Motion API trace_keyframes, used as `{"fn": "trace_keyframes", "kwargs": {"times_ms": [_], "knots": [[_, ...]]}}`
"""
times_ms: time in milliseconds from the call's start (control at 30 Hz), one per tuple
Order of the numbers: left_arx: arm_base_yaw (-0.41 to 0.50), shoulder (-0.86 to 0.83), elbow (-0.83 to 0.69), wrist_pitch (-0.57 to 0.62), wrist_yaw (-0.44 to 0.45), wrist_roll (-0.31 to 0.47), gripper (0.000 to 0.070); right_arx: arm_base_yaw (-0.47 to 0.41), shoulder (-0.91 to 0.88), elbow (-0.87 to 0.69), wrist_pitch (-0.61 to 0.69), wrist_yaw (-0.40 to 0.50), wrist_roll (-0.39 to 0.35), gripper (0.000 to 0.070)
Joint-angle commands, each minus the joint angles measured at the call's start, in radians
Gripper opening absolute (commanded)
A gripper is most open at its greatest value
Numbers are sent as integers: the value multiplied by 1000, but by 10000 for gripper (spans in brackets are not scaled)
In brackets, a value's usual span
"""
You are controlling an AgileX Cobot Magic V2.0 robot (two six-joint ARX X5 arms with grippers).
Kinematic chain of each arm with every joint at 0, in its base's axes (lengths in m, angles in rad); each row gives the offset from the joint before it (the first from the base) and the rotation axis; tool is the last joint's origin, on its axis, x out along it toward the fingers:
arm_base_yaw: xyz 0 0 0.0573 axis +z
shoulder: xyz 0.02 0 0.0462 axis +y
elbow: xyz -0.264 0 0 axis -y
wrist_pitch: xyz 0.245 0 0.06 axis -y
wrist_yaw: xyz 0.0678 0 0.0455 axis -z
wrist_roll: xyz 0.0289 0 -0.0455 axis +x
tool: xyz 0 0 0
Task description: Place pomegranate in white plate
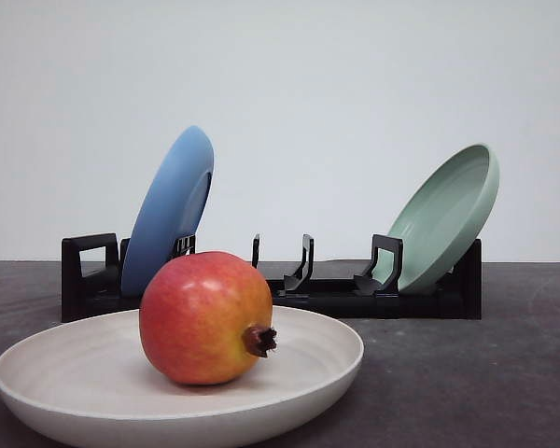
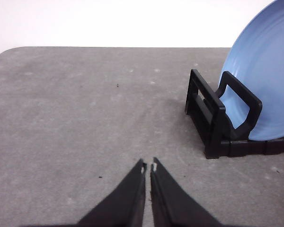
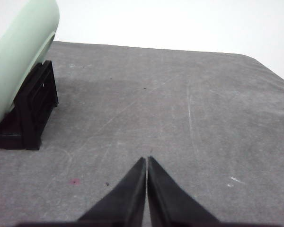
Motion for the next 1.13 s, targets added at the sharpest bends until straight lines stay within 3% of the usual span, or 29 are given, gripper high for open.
{"fn": "trace_keyframes", "kwargs": {"times_ms": [0, 1100], "knots": [[2, -2, -9, -5, 7, -3, 0, -2, 0, -5, 10, 1, -4, 0], [2, -2, -9, -5, 7, -3, 0, -2, 0, -5, 10, 1, -4, 0]]}}
